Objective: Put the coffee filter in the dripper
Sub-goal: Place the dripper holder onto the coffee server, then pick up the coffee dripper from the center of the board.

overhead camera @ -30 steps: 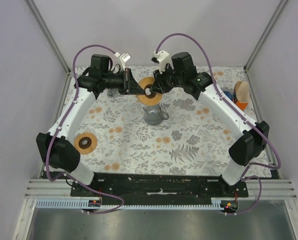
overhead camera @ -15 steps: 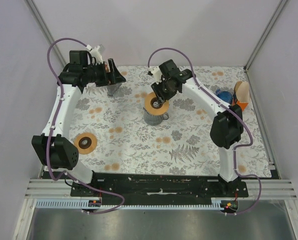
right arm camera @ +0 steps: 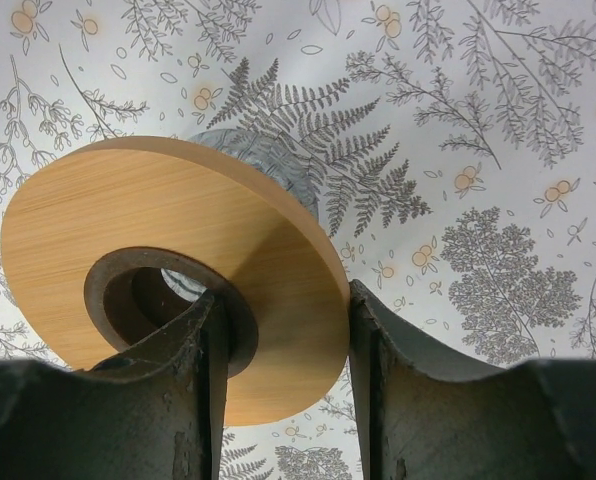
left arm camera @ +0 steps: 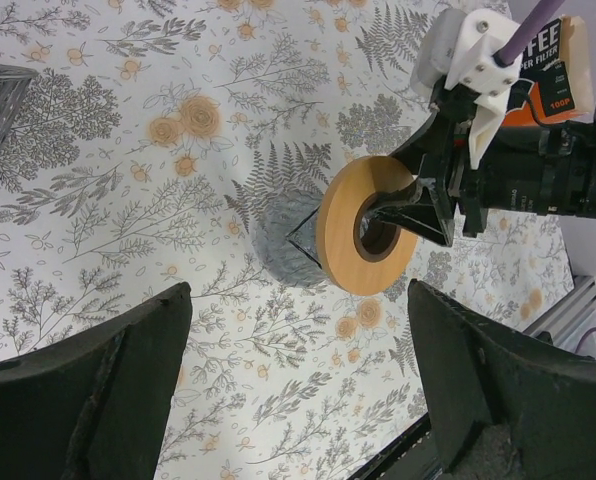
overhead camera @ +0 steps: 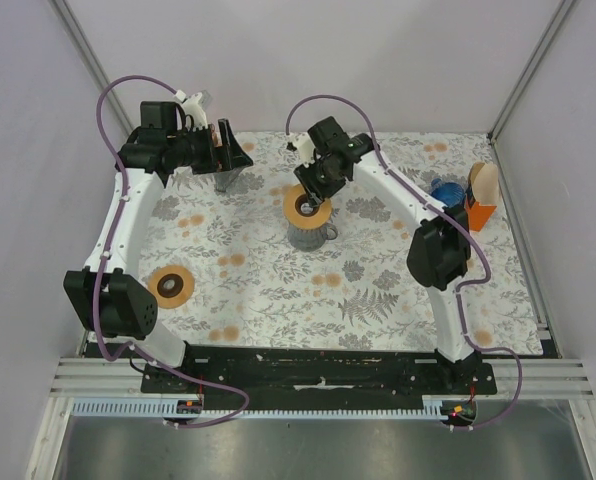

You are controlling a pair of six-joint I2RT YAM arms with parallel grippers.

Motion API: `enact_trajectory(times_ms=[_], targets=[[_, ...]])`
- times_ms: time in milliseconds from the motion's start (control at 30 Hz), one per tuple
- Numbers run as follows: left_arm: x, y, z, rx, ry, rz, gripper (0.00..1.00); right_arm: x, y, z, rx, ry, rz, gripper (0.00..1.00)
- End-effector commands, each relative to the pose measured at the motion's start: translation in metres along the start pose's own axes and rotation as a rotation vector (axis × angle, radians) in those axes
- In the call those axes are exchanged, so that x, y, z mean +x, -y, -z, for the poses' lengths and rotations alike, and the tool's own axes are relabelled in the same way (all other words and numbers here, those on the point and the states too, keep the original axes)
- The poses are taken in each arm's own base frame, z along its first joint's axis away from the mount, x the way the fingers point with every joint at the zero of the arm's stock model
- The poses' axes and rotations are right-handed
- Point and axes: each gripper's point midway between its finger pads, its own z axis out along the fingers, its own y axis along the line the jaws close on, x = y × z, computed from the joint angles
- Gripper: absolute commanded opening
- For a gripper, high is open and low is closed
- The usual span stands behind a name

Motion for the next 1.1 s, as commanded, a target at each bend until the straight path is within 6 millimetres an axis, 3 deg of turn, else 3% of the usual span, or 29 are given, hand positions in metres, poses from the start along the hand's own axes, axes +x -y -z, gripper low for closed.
enact_trajectory(times_ms=[0,233,500,600,733,900,1067], targets=[[-0.01,0.005,0.007,0.018,0.028,-0.064,0.93,-0.001,-0.011,-0.007,-0.017,-0.018,0.04,0.33],[-0.009,0.007,0.008,0.028,0.021,-0.063,0.93,-0.002,-0.009,-0.01,0.016,-0.028,0.046,0.7],[-0.011,0.008,0.011,0.032,0.027,-0.077,0.94,-0.031,-0.006,0.05,0.07,0.099,0.067,0.83],[-0.01,0.0,0.008,0.004,0.024,-0.089,0.94,-0.039,-0.003,0.078,0.1,0.15,0.07,0.87],[-0.017,-0.037,-0.004,-0.147,0.03,-0.115,0.94,-0.037,0.015,0.113,0.196,0.204,0.037,0.89],[-0.048,-0.102,-0.03,-0.419,0.114,-0.064,0.96,-0.02,0.034,0.141,0.274,0.277,-0.06,0.91],[-0.073,-0.163,-0.064,-0.631,0.207,0.059,0.96,0.006,0.044,0.143,0.323,0.275,-0.086,0.91]])
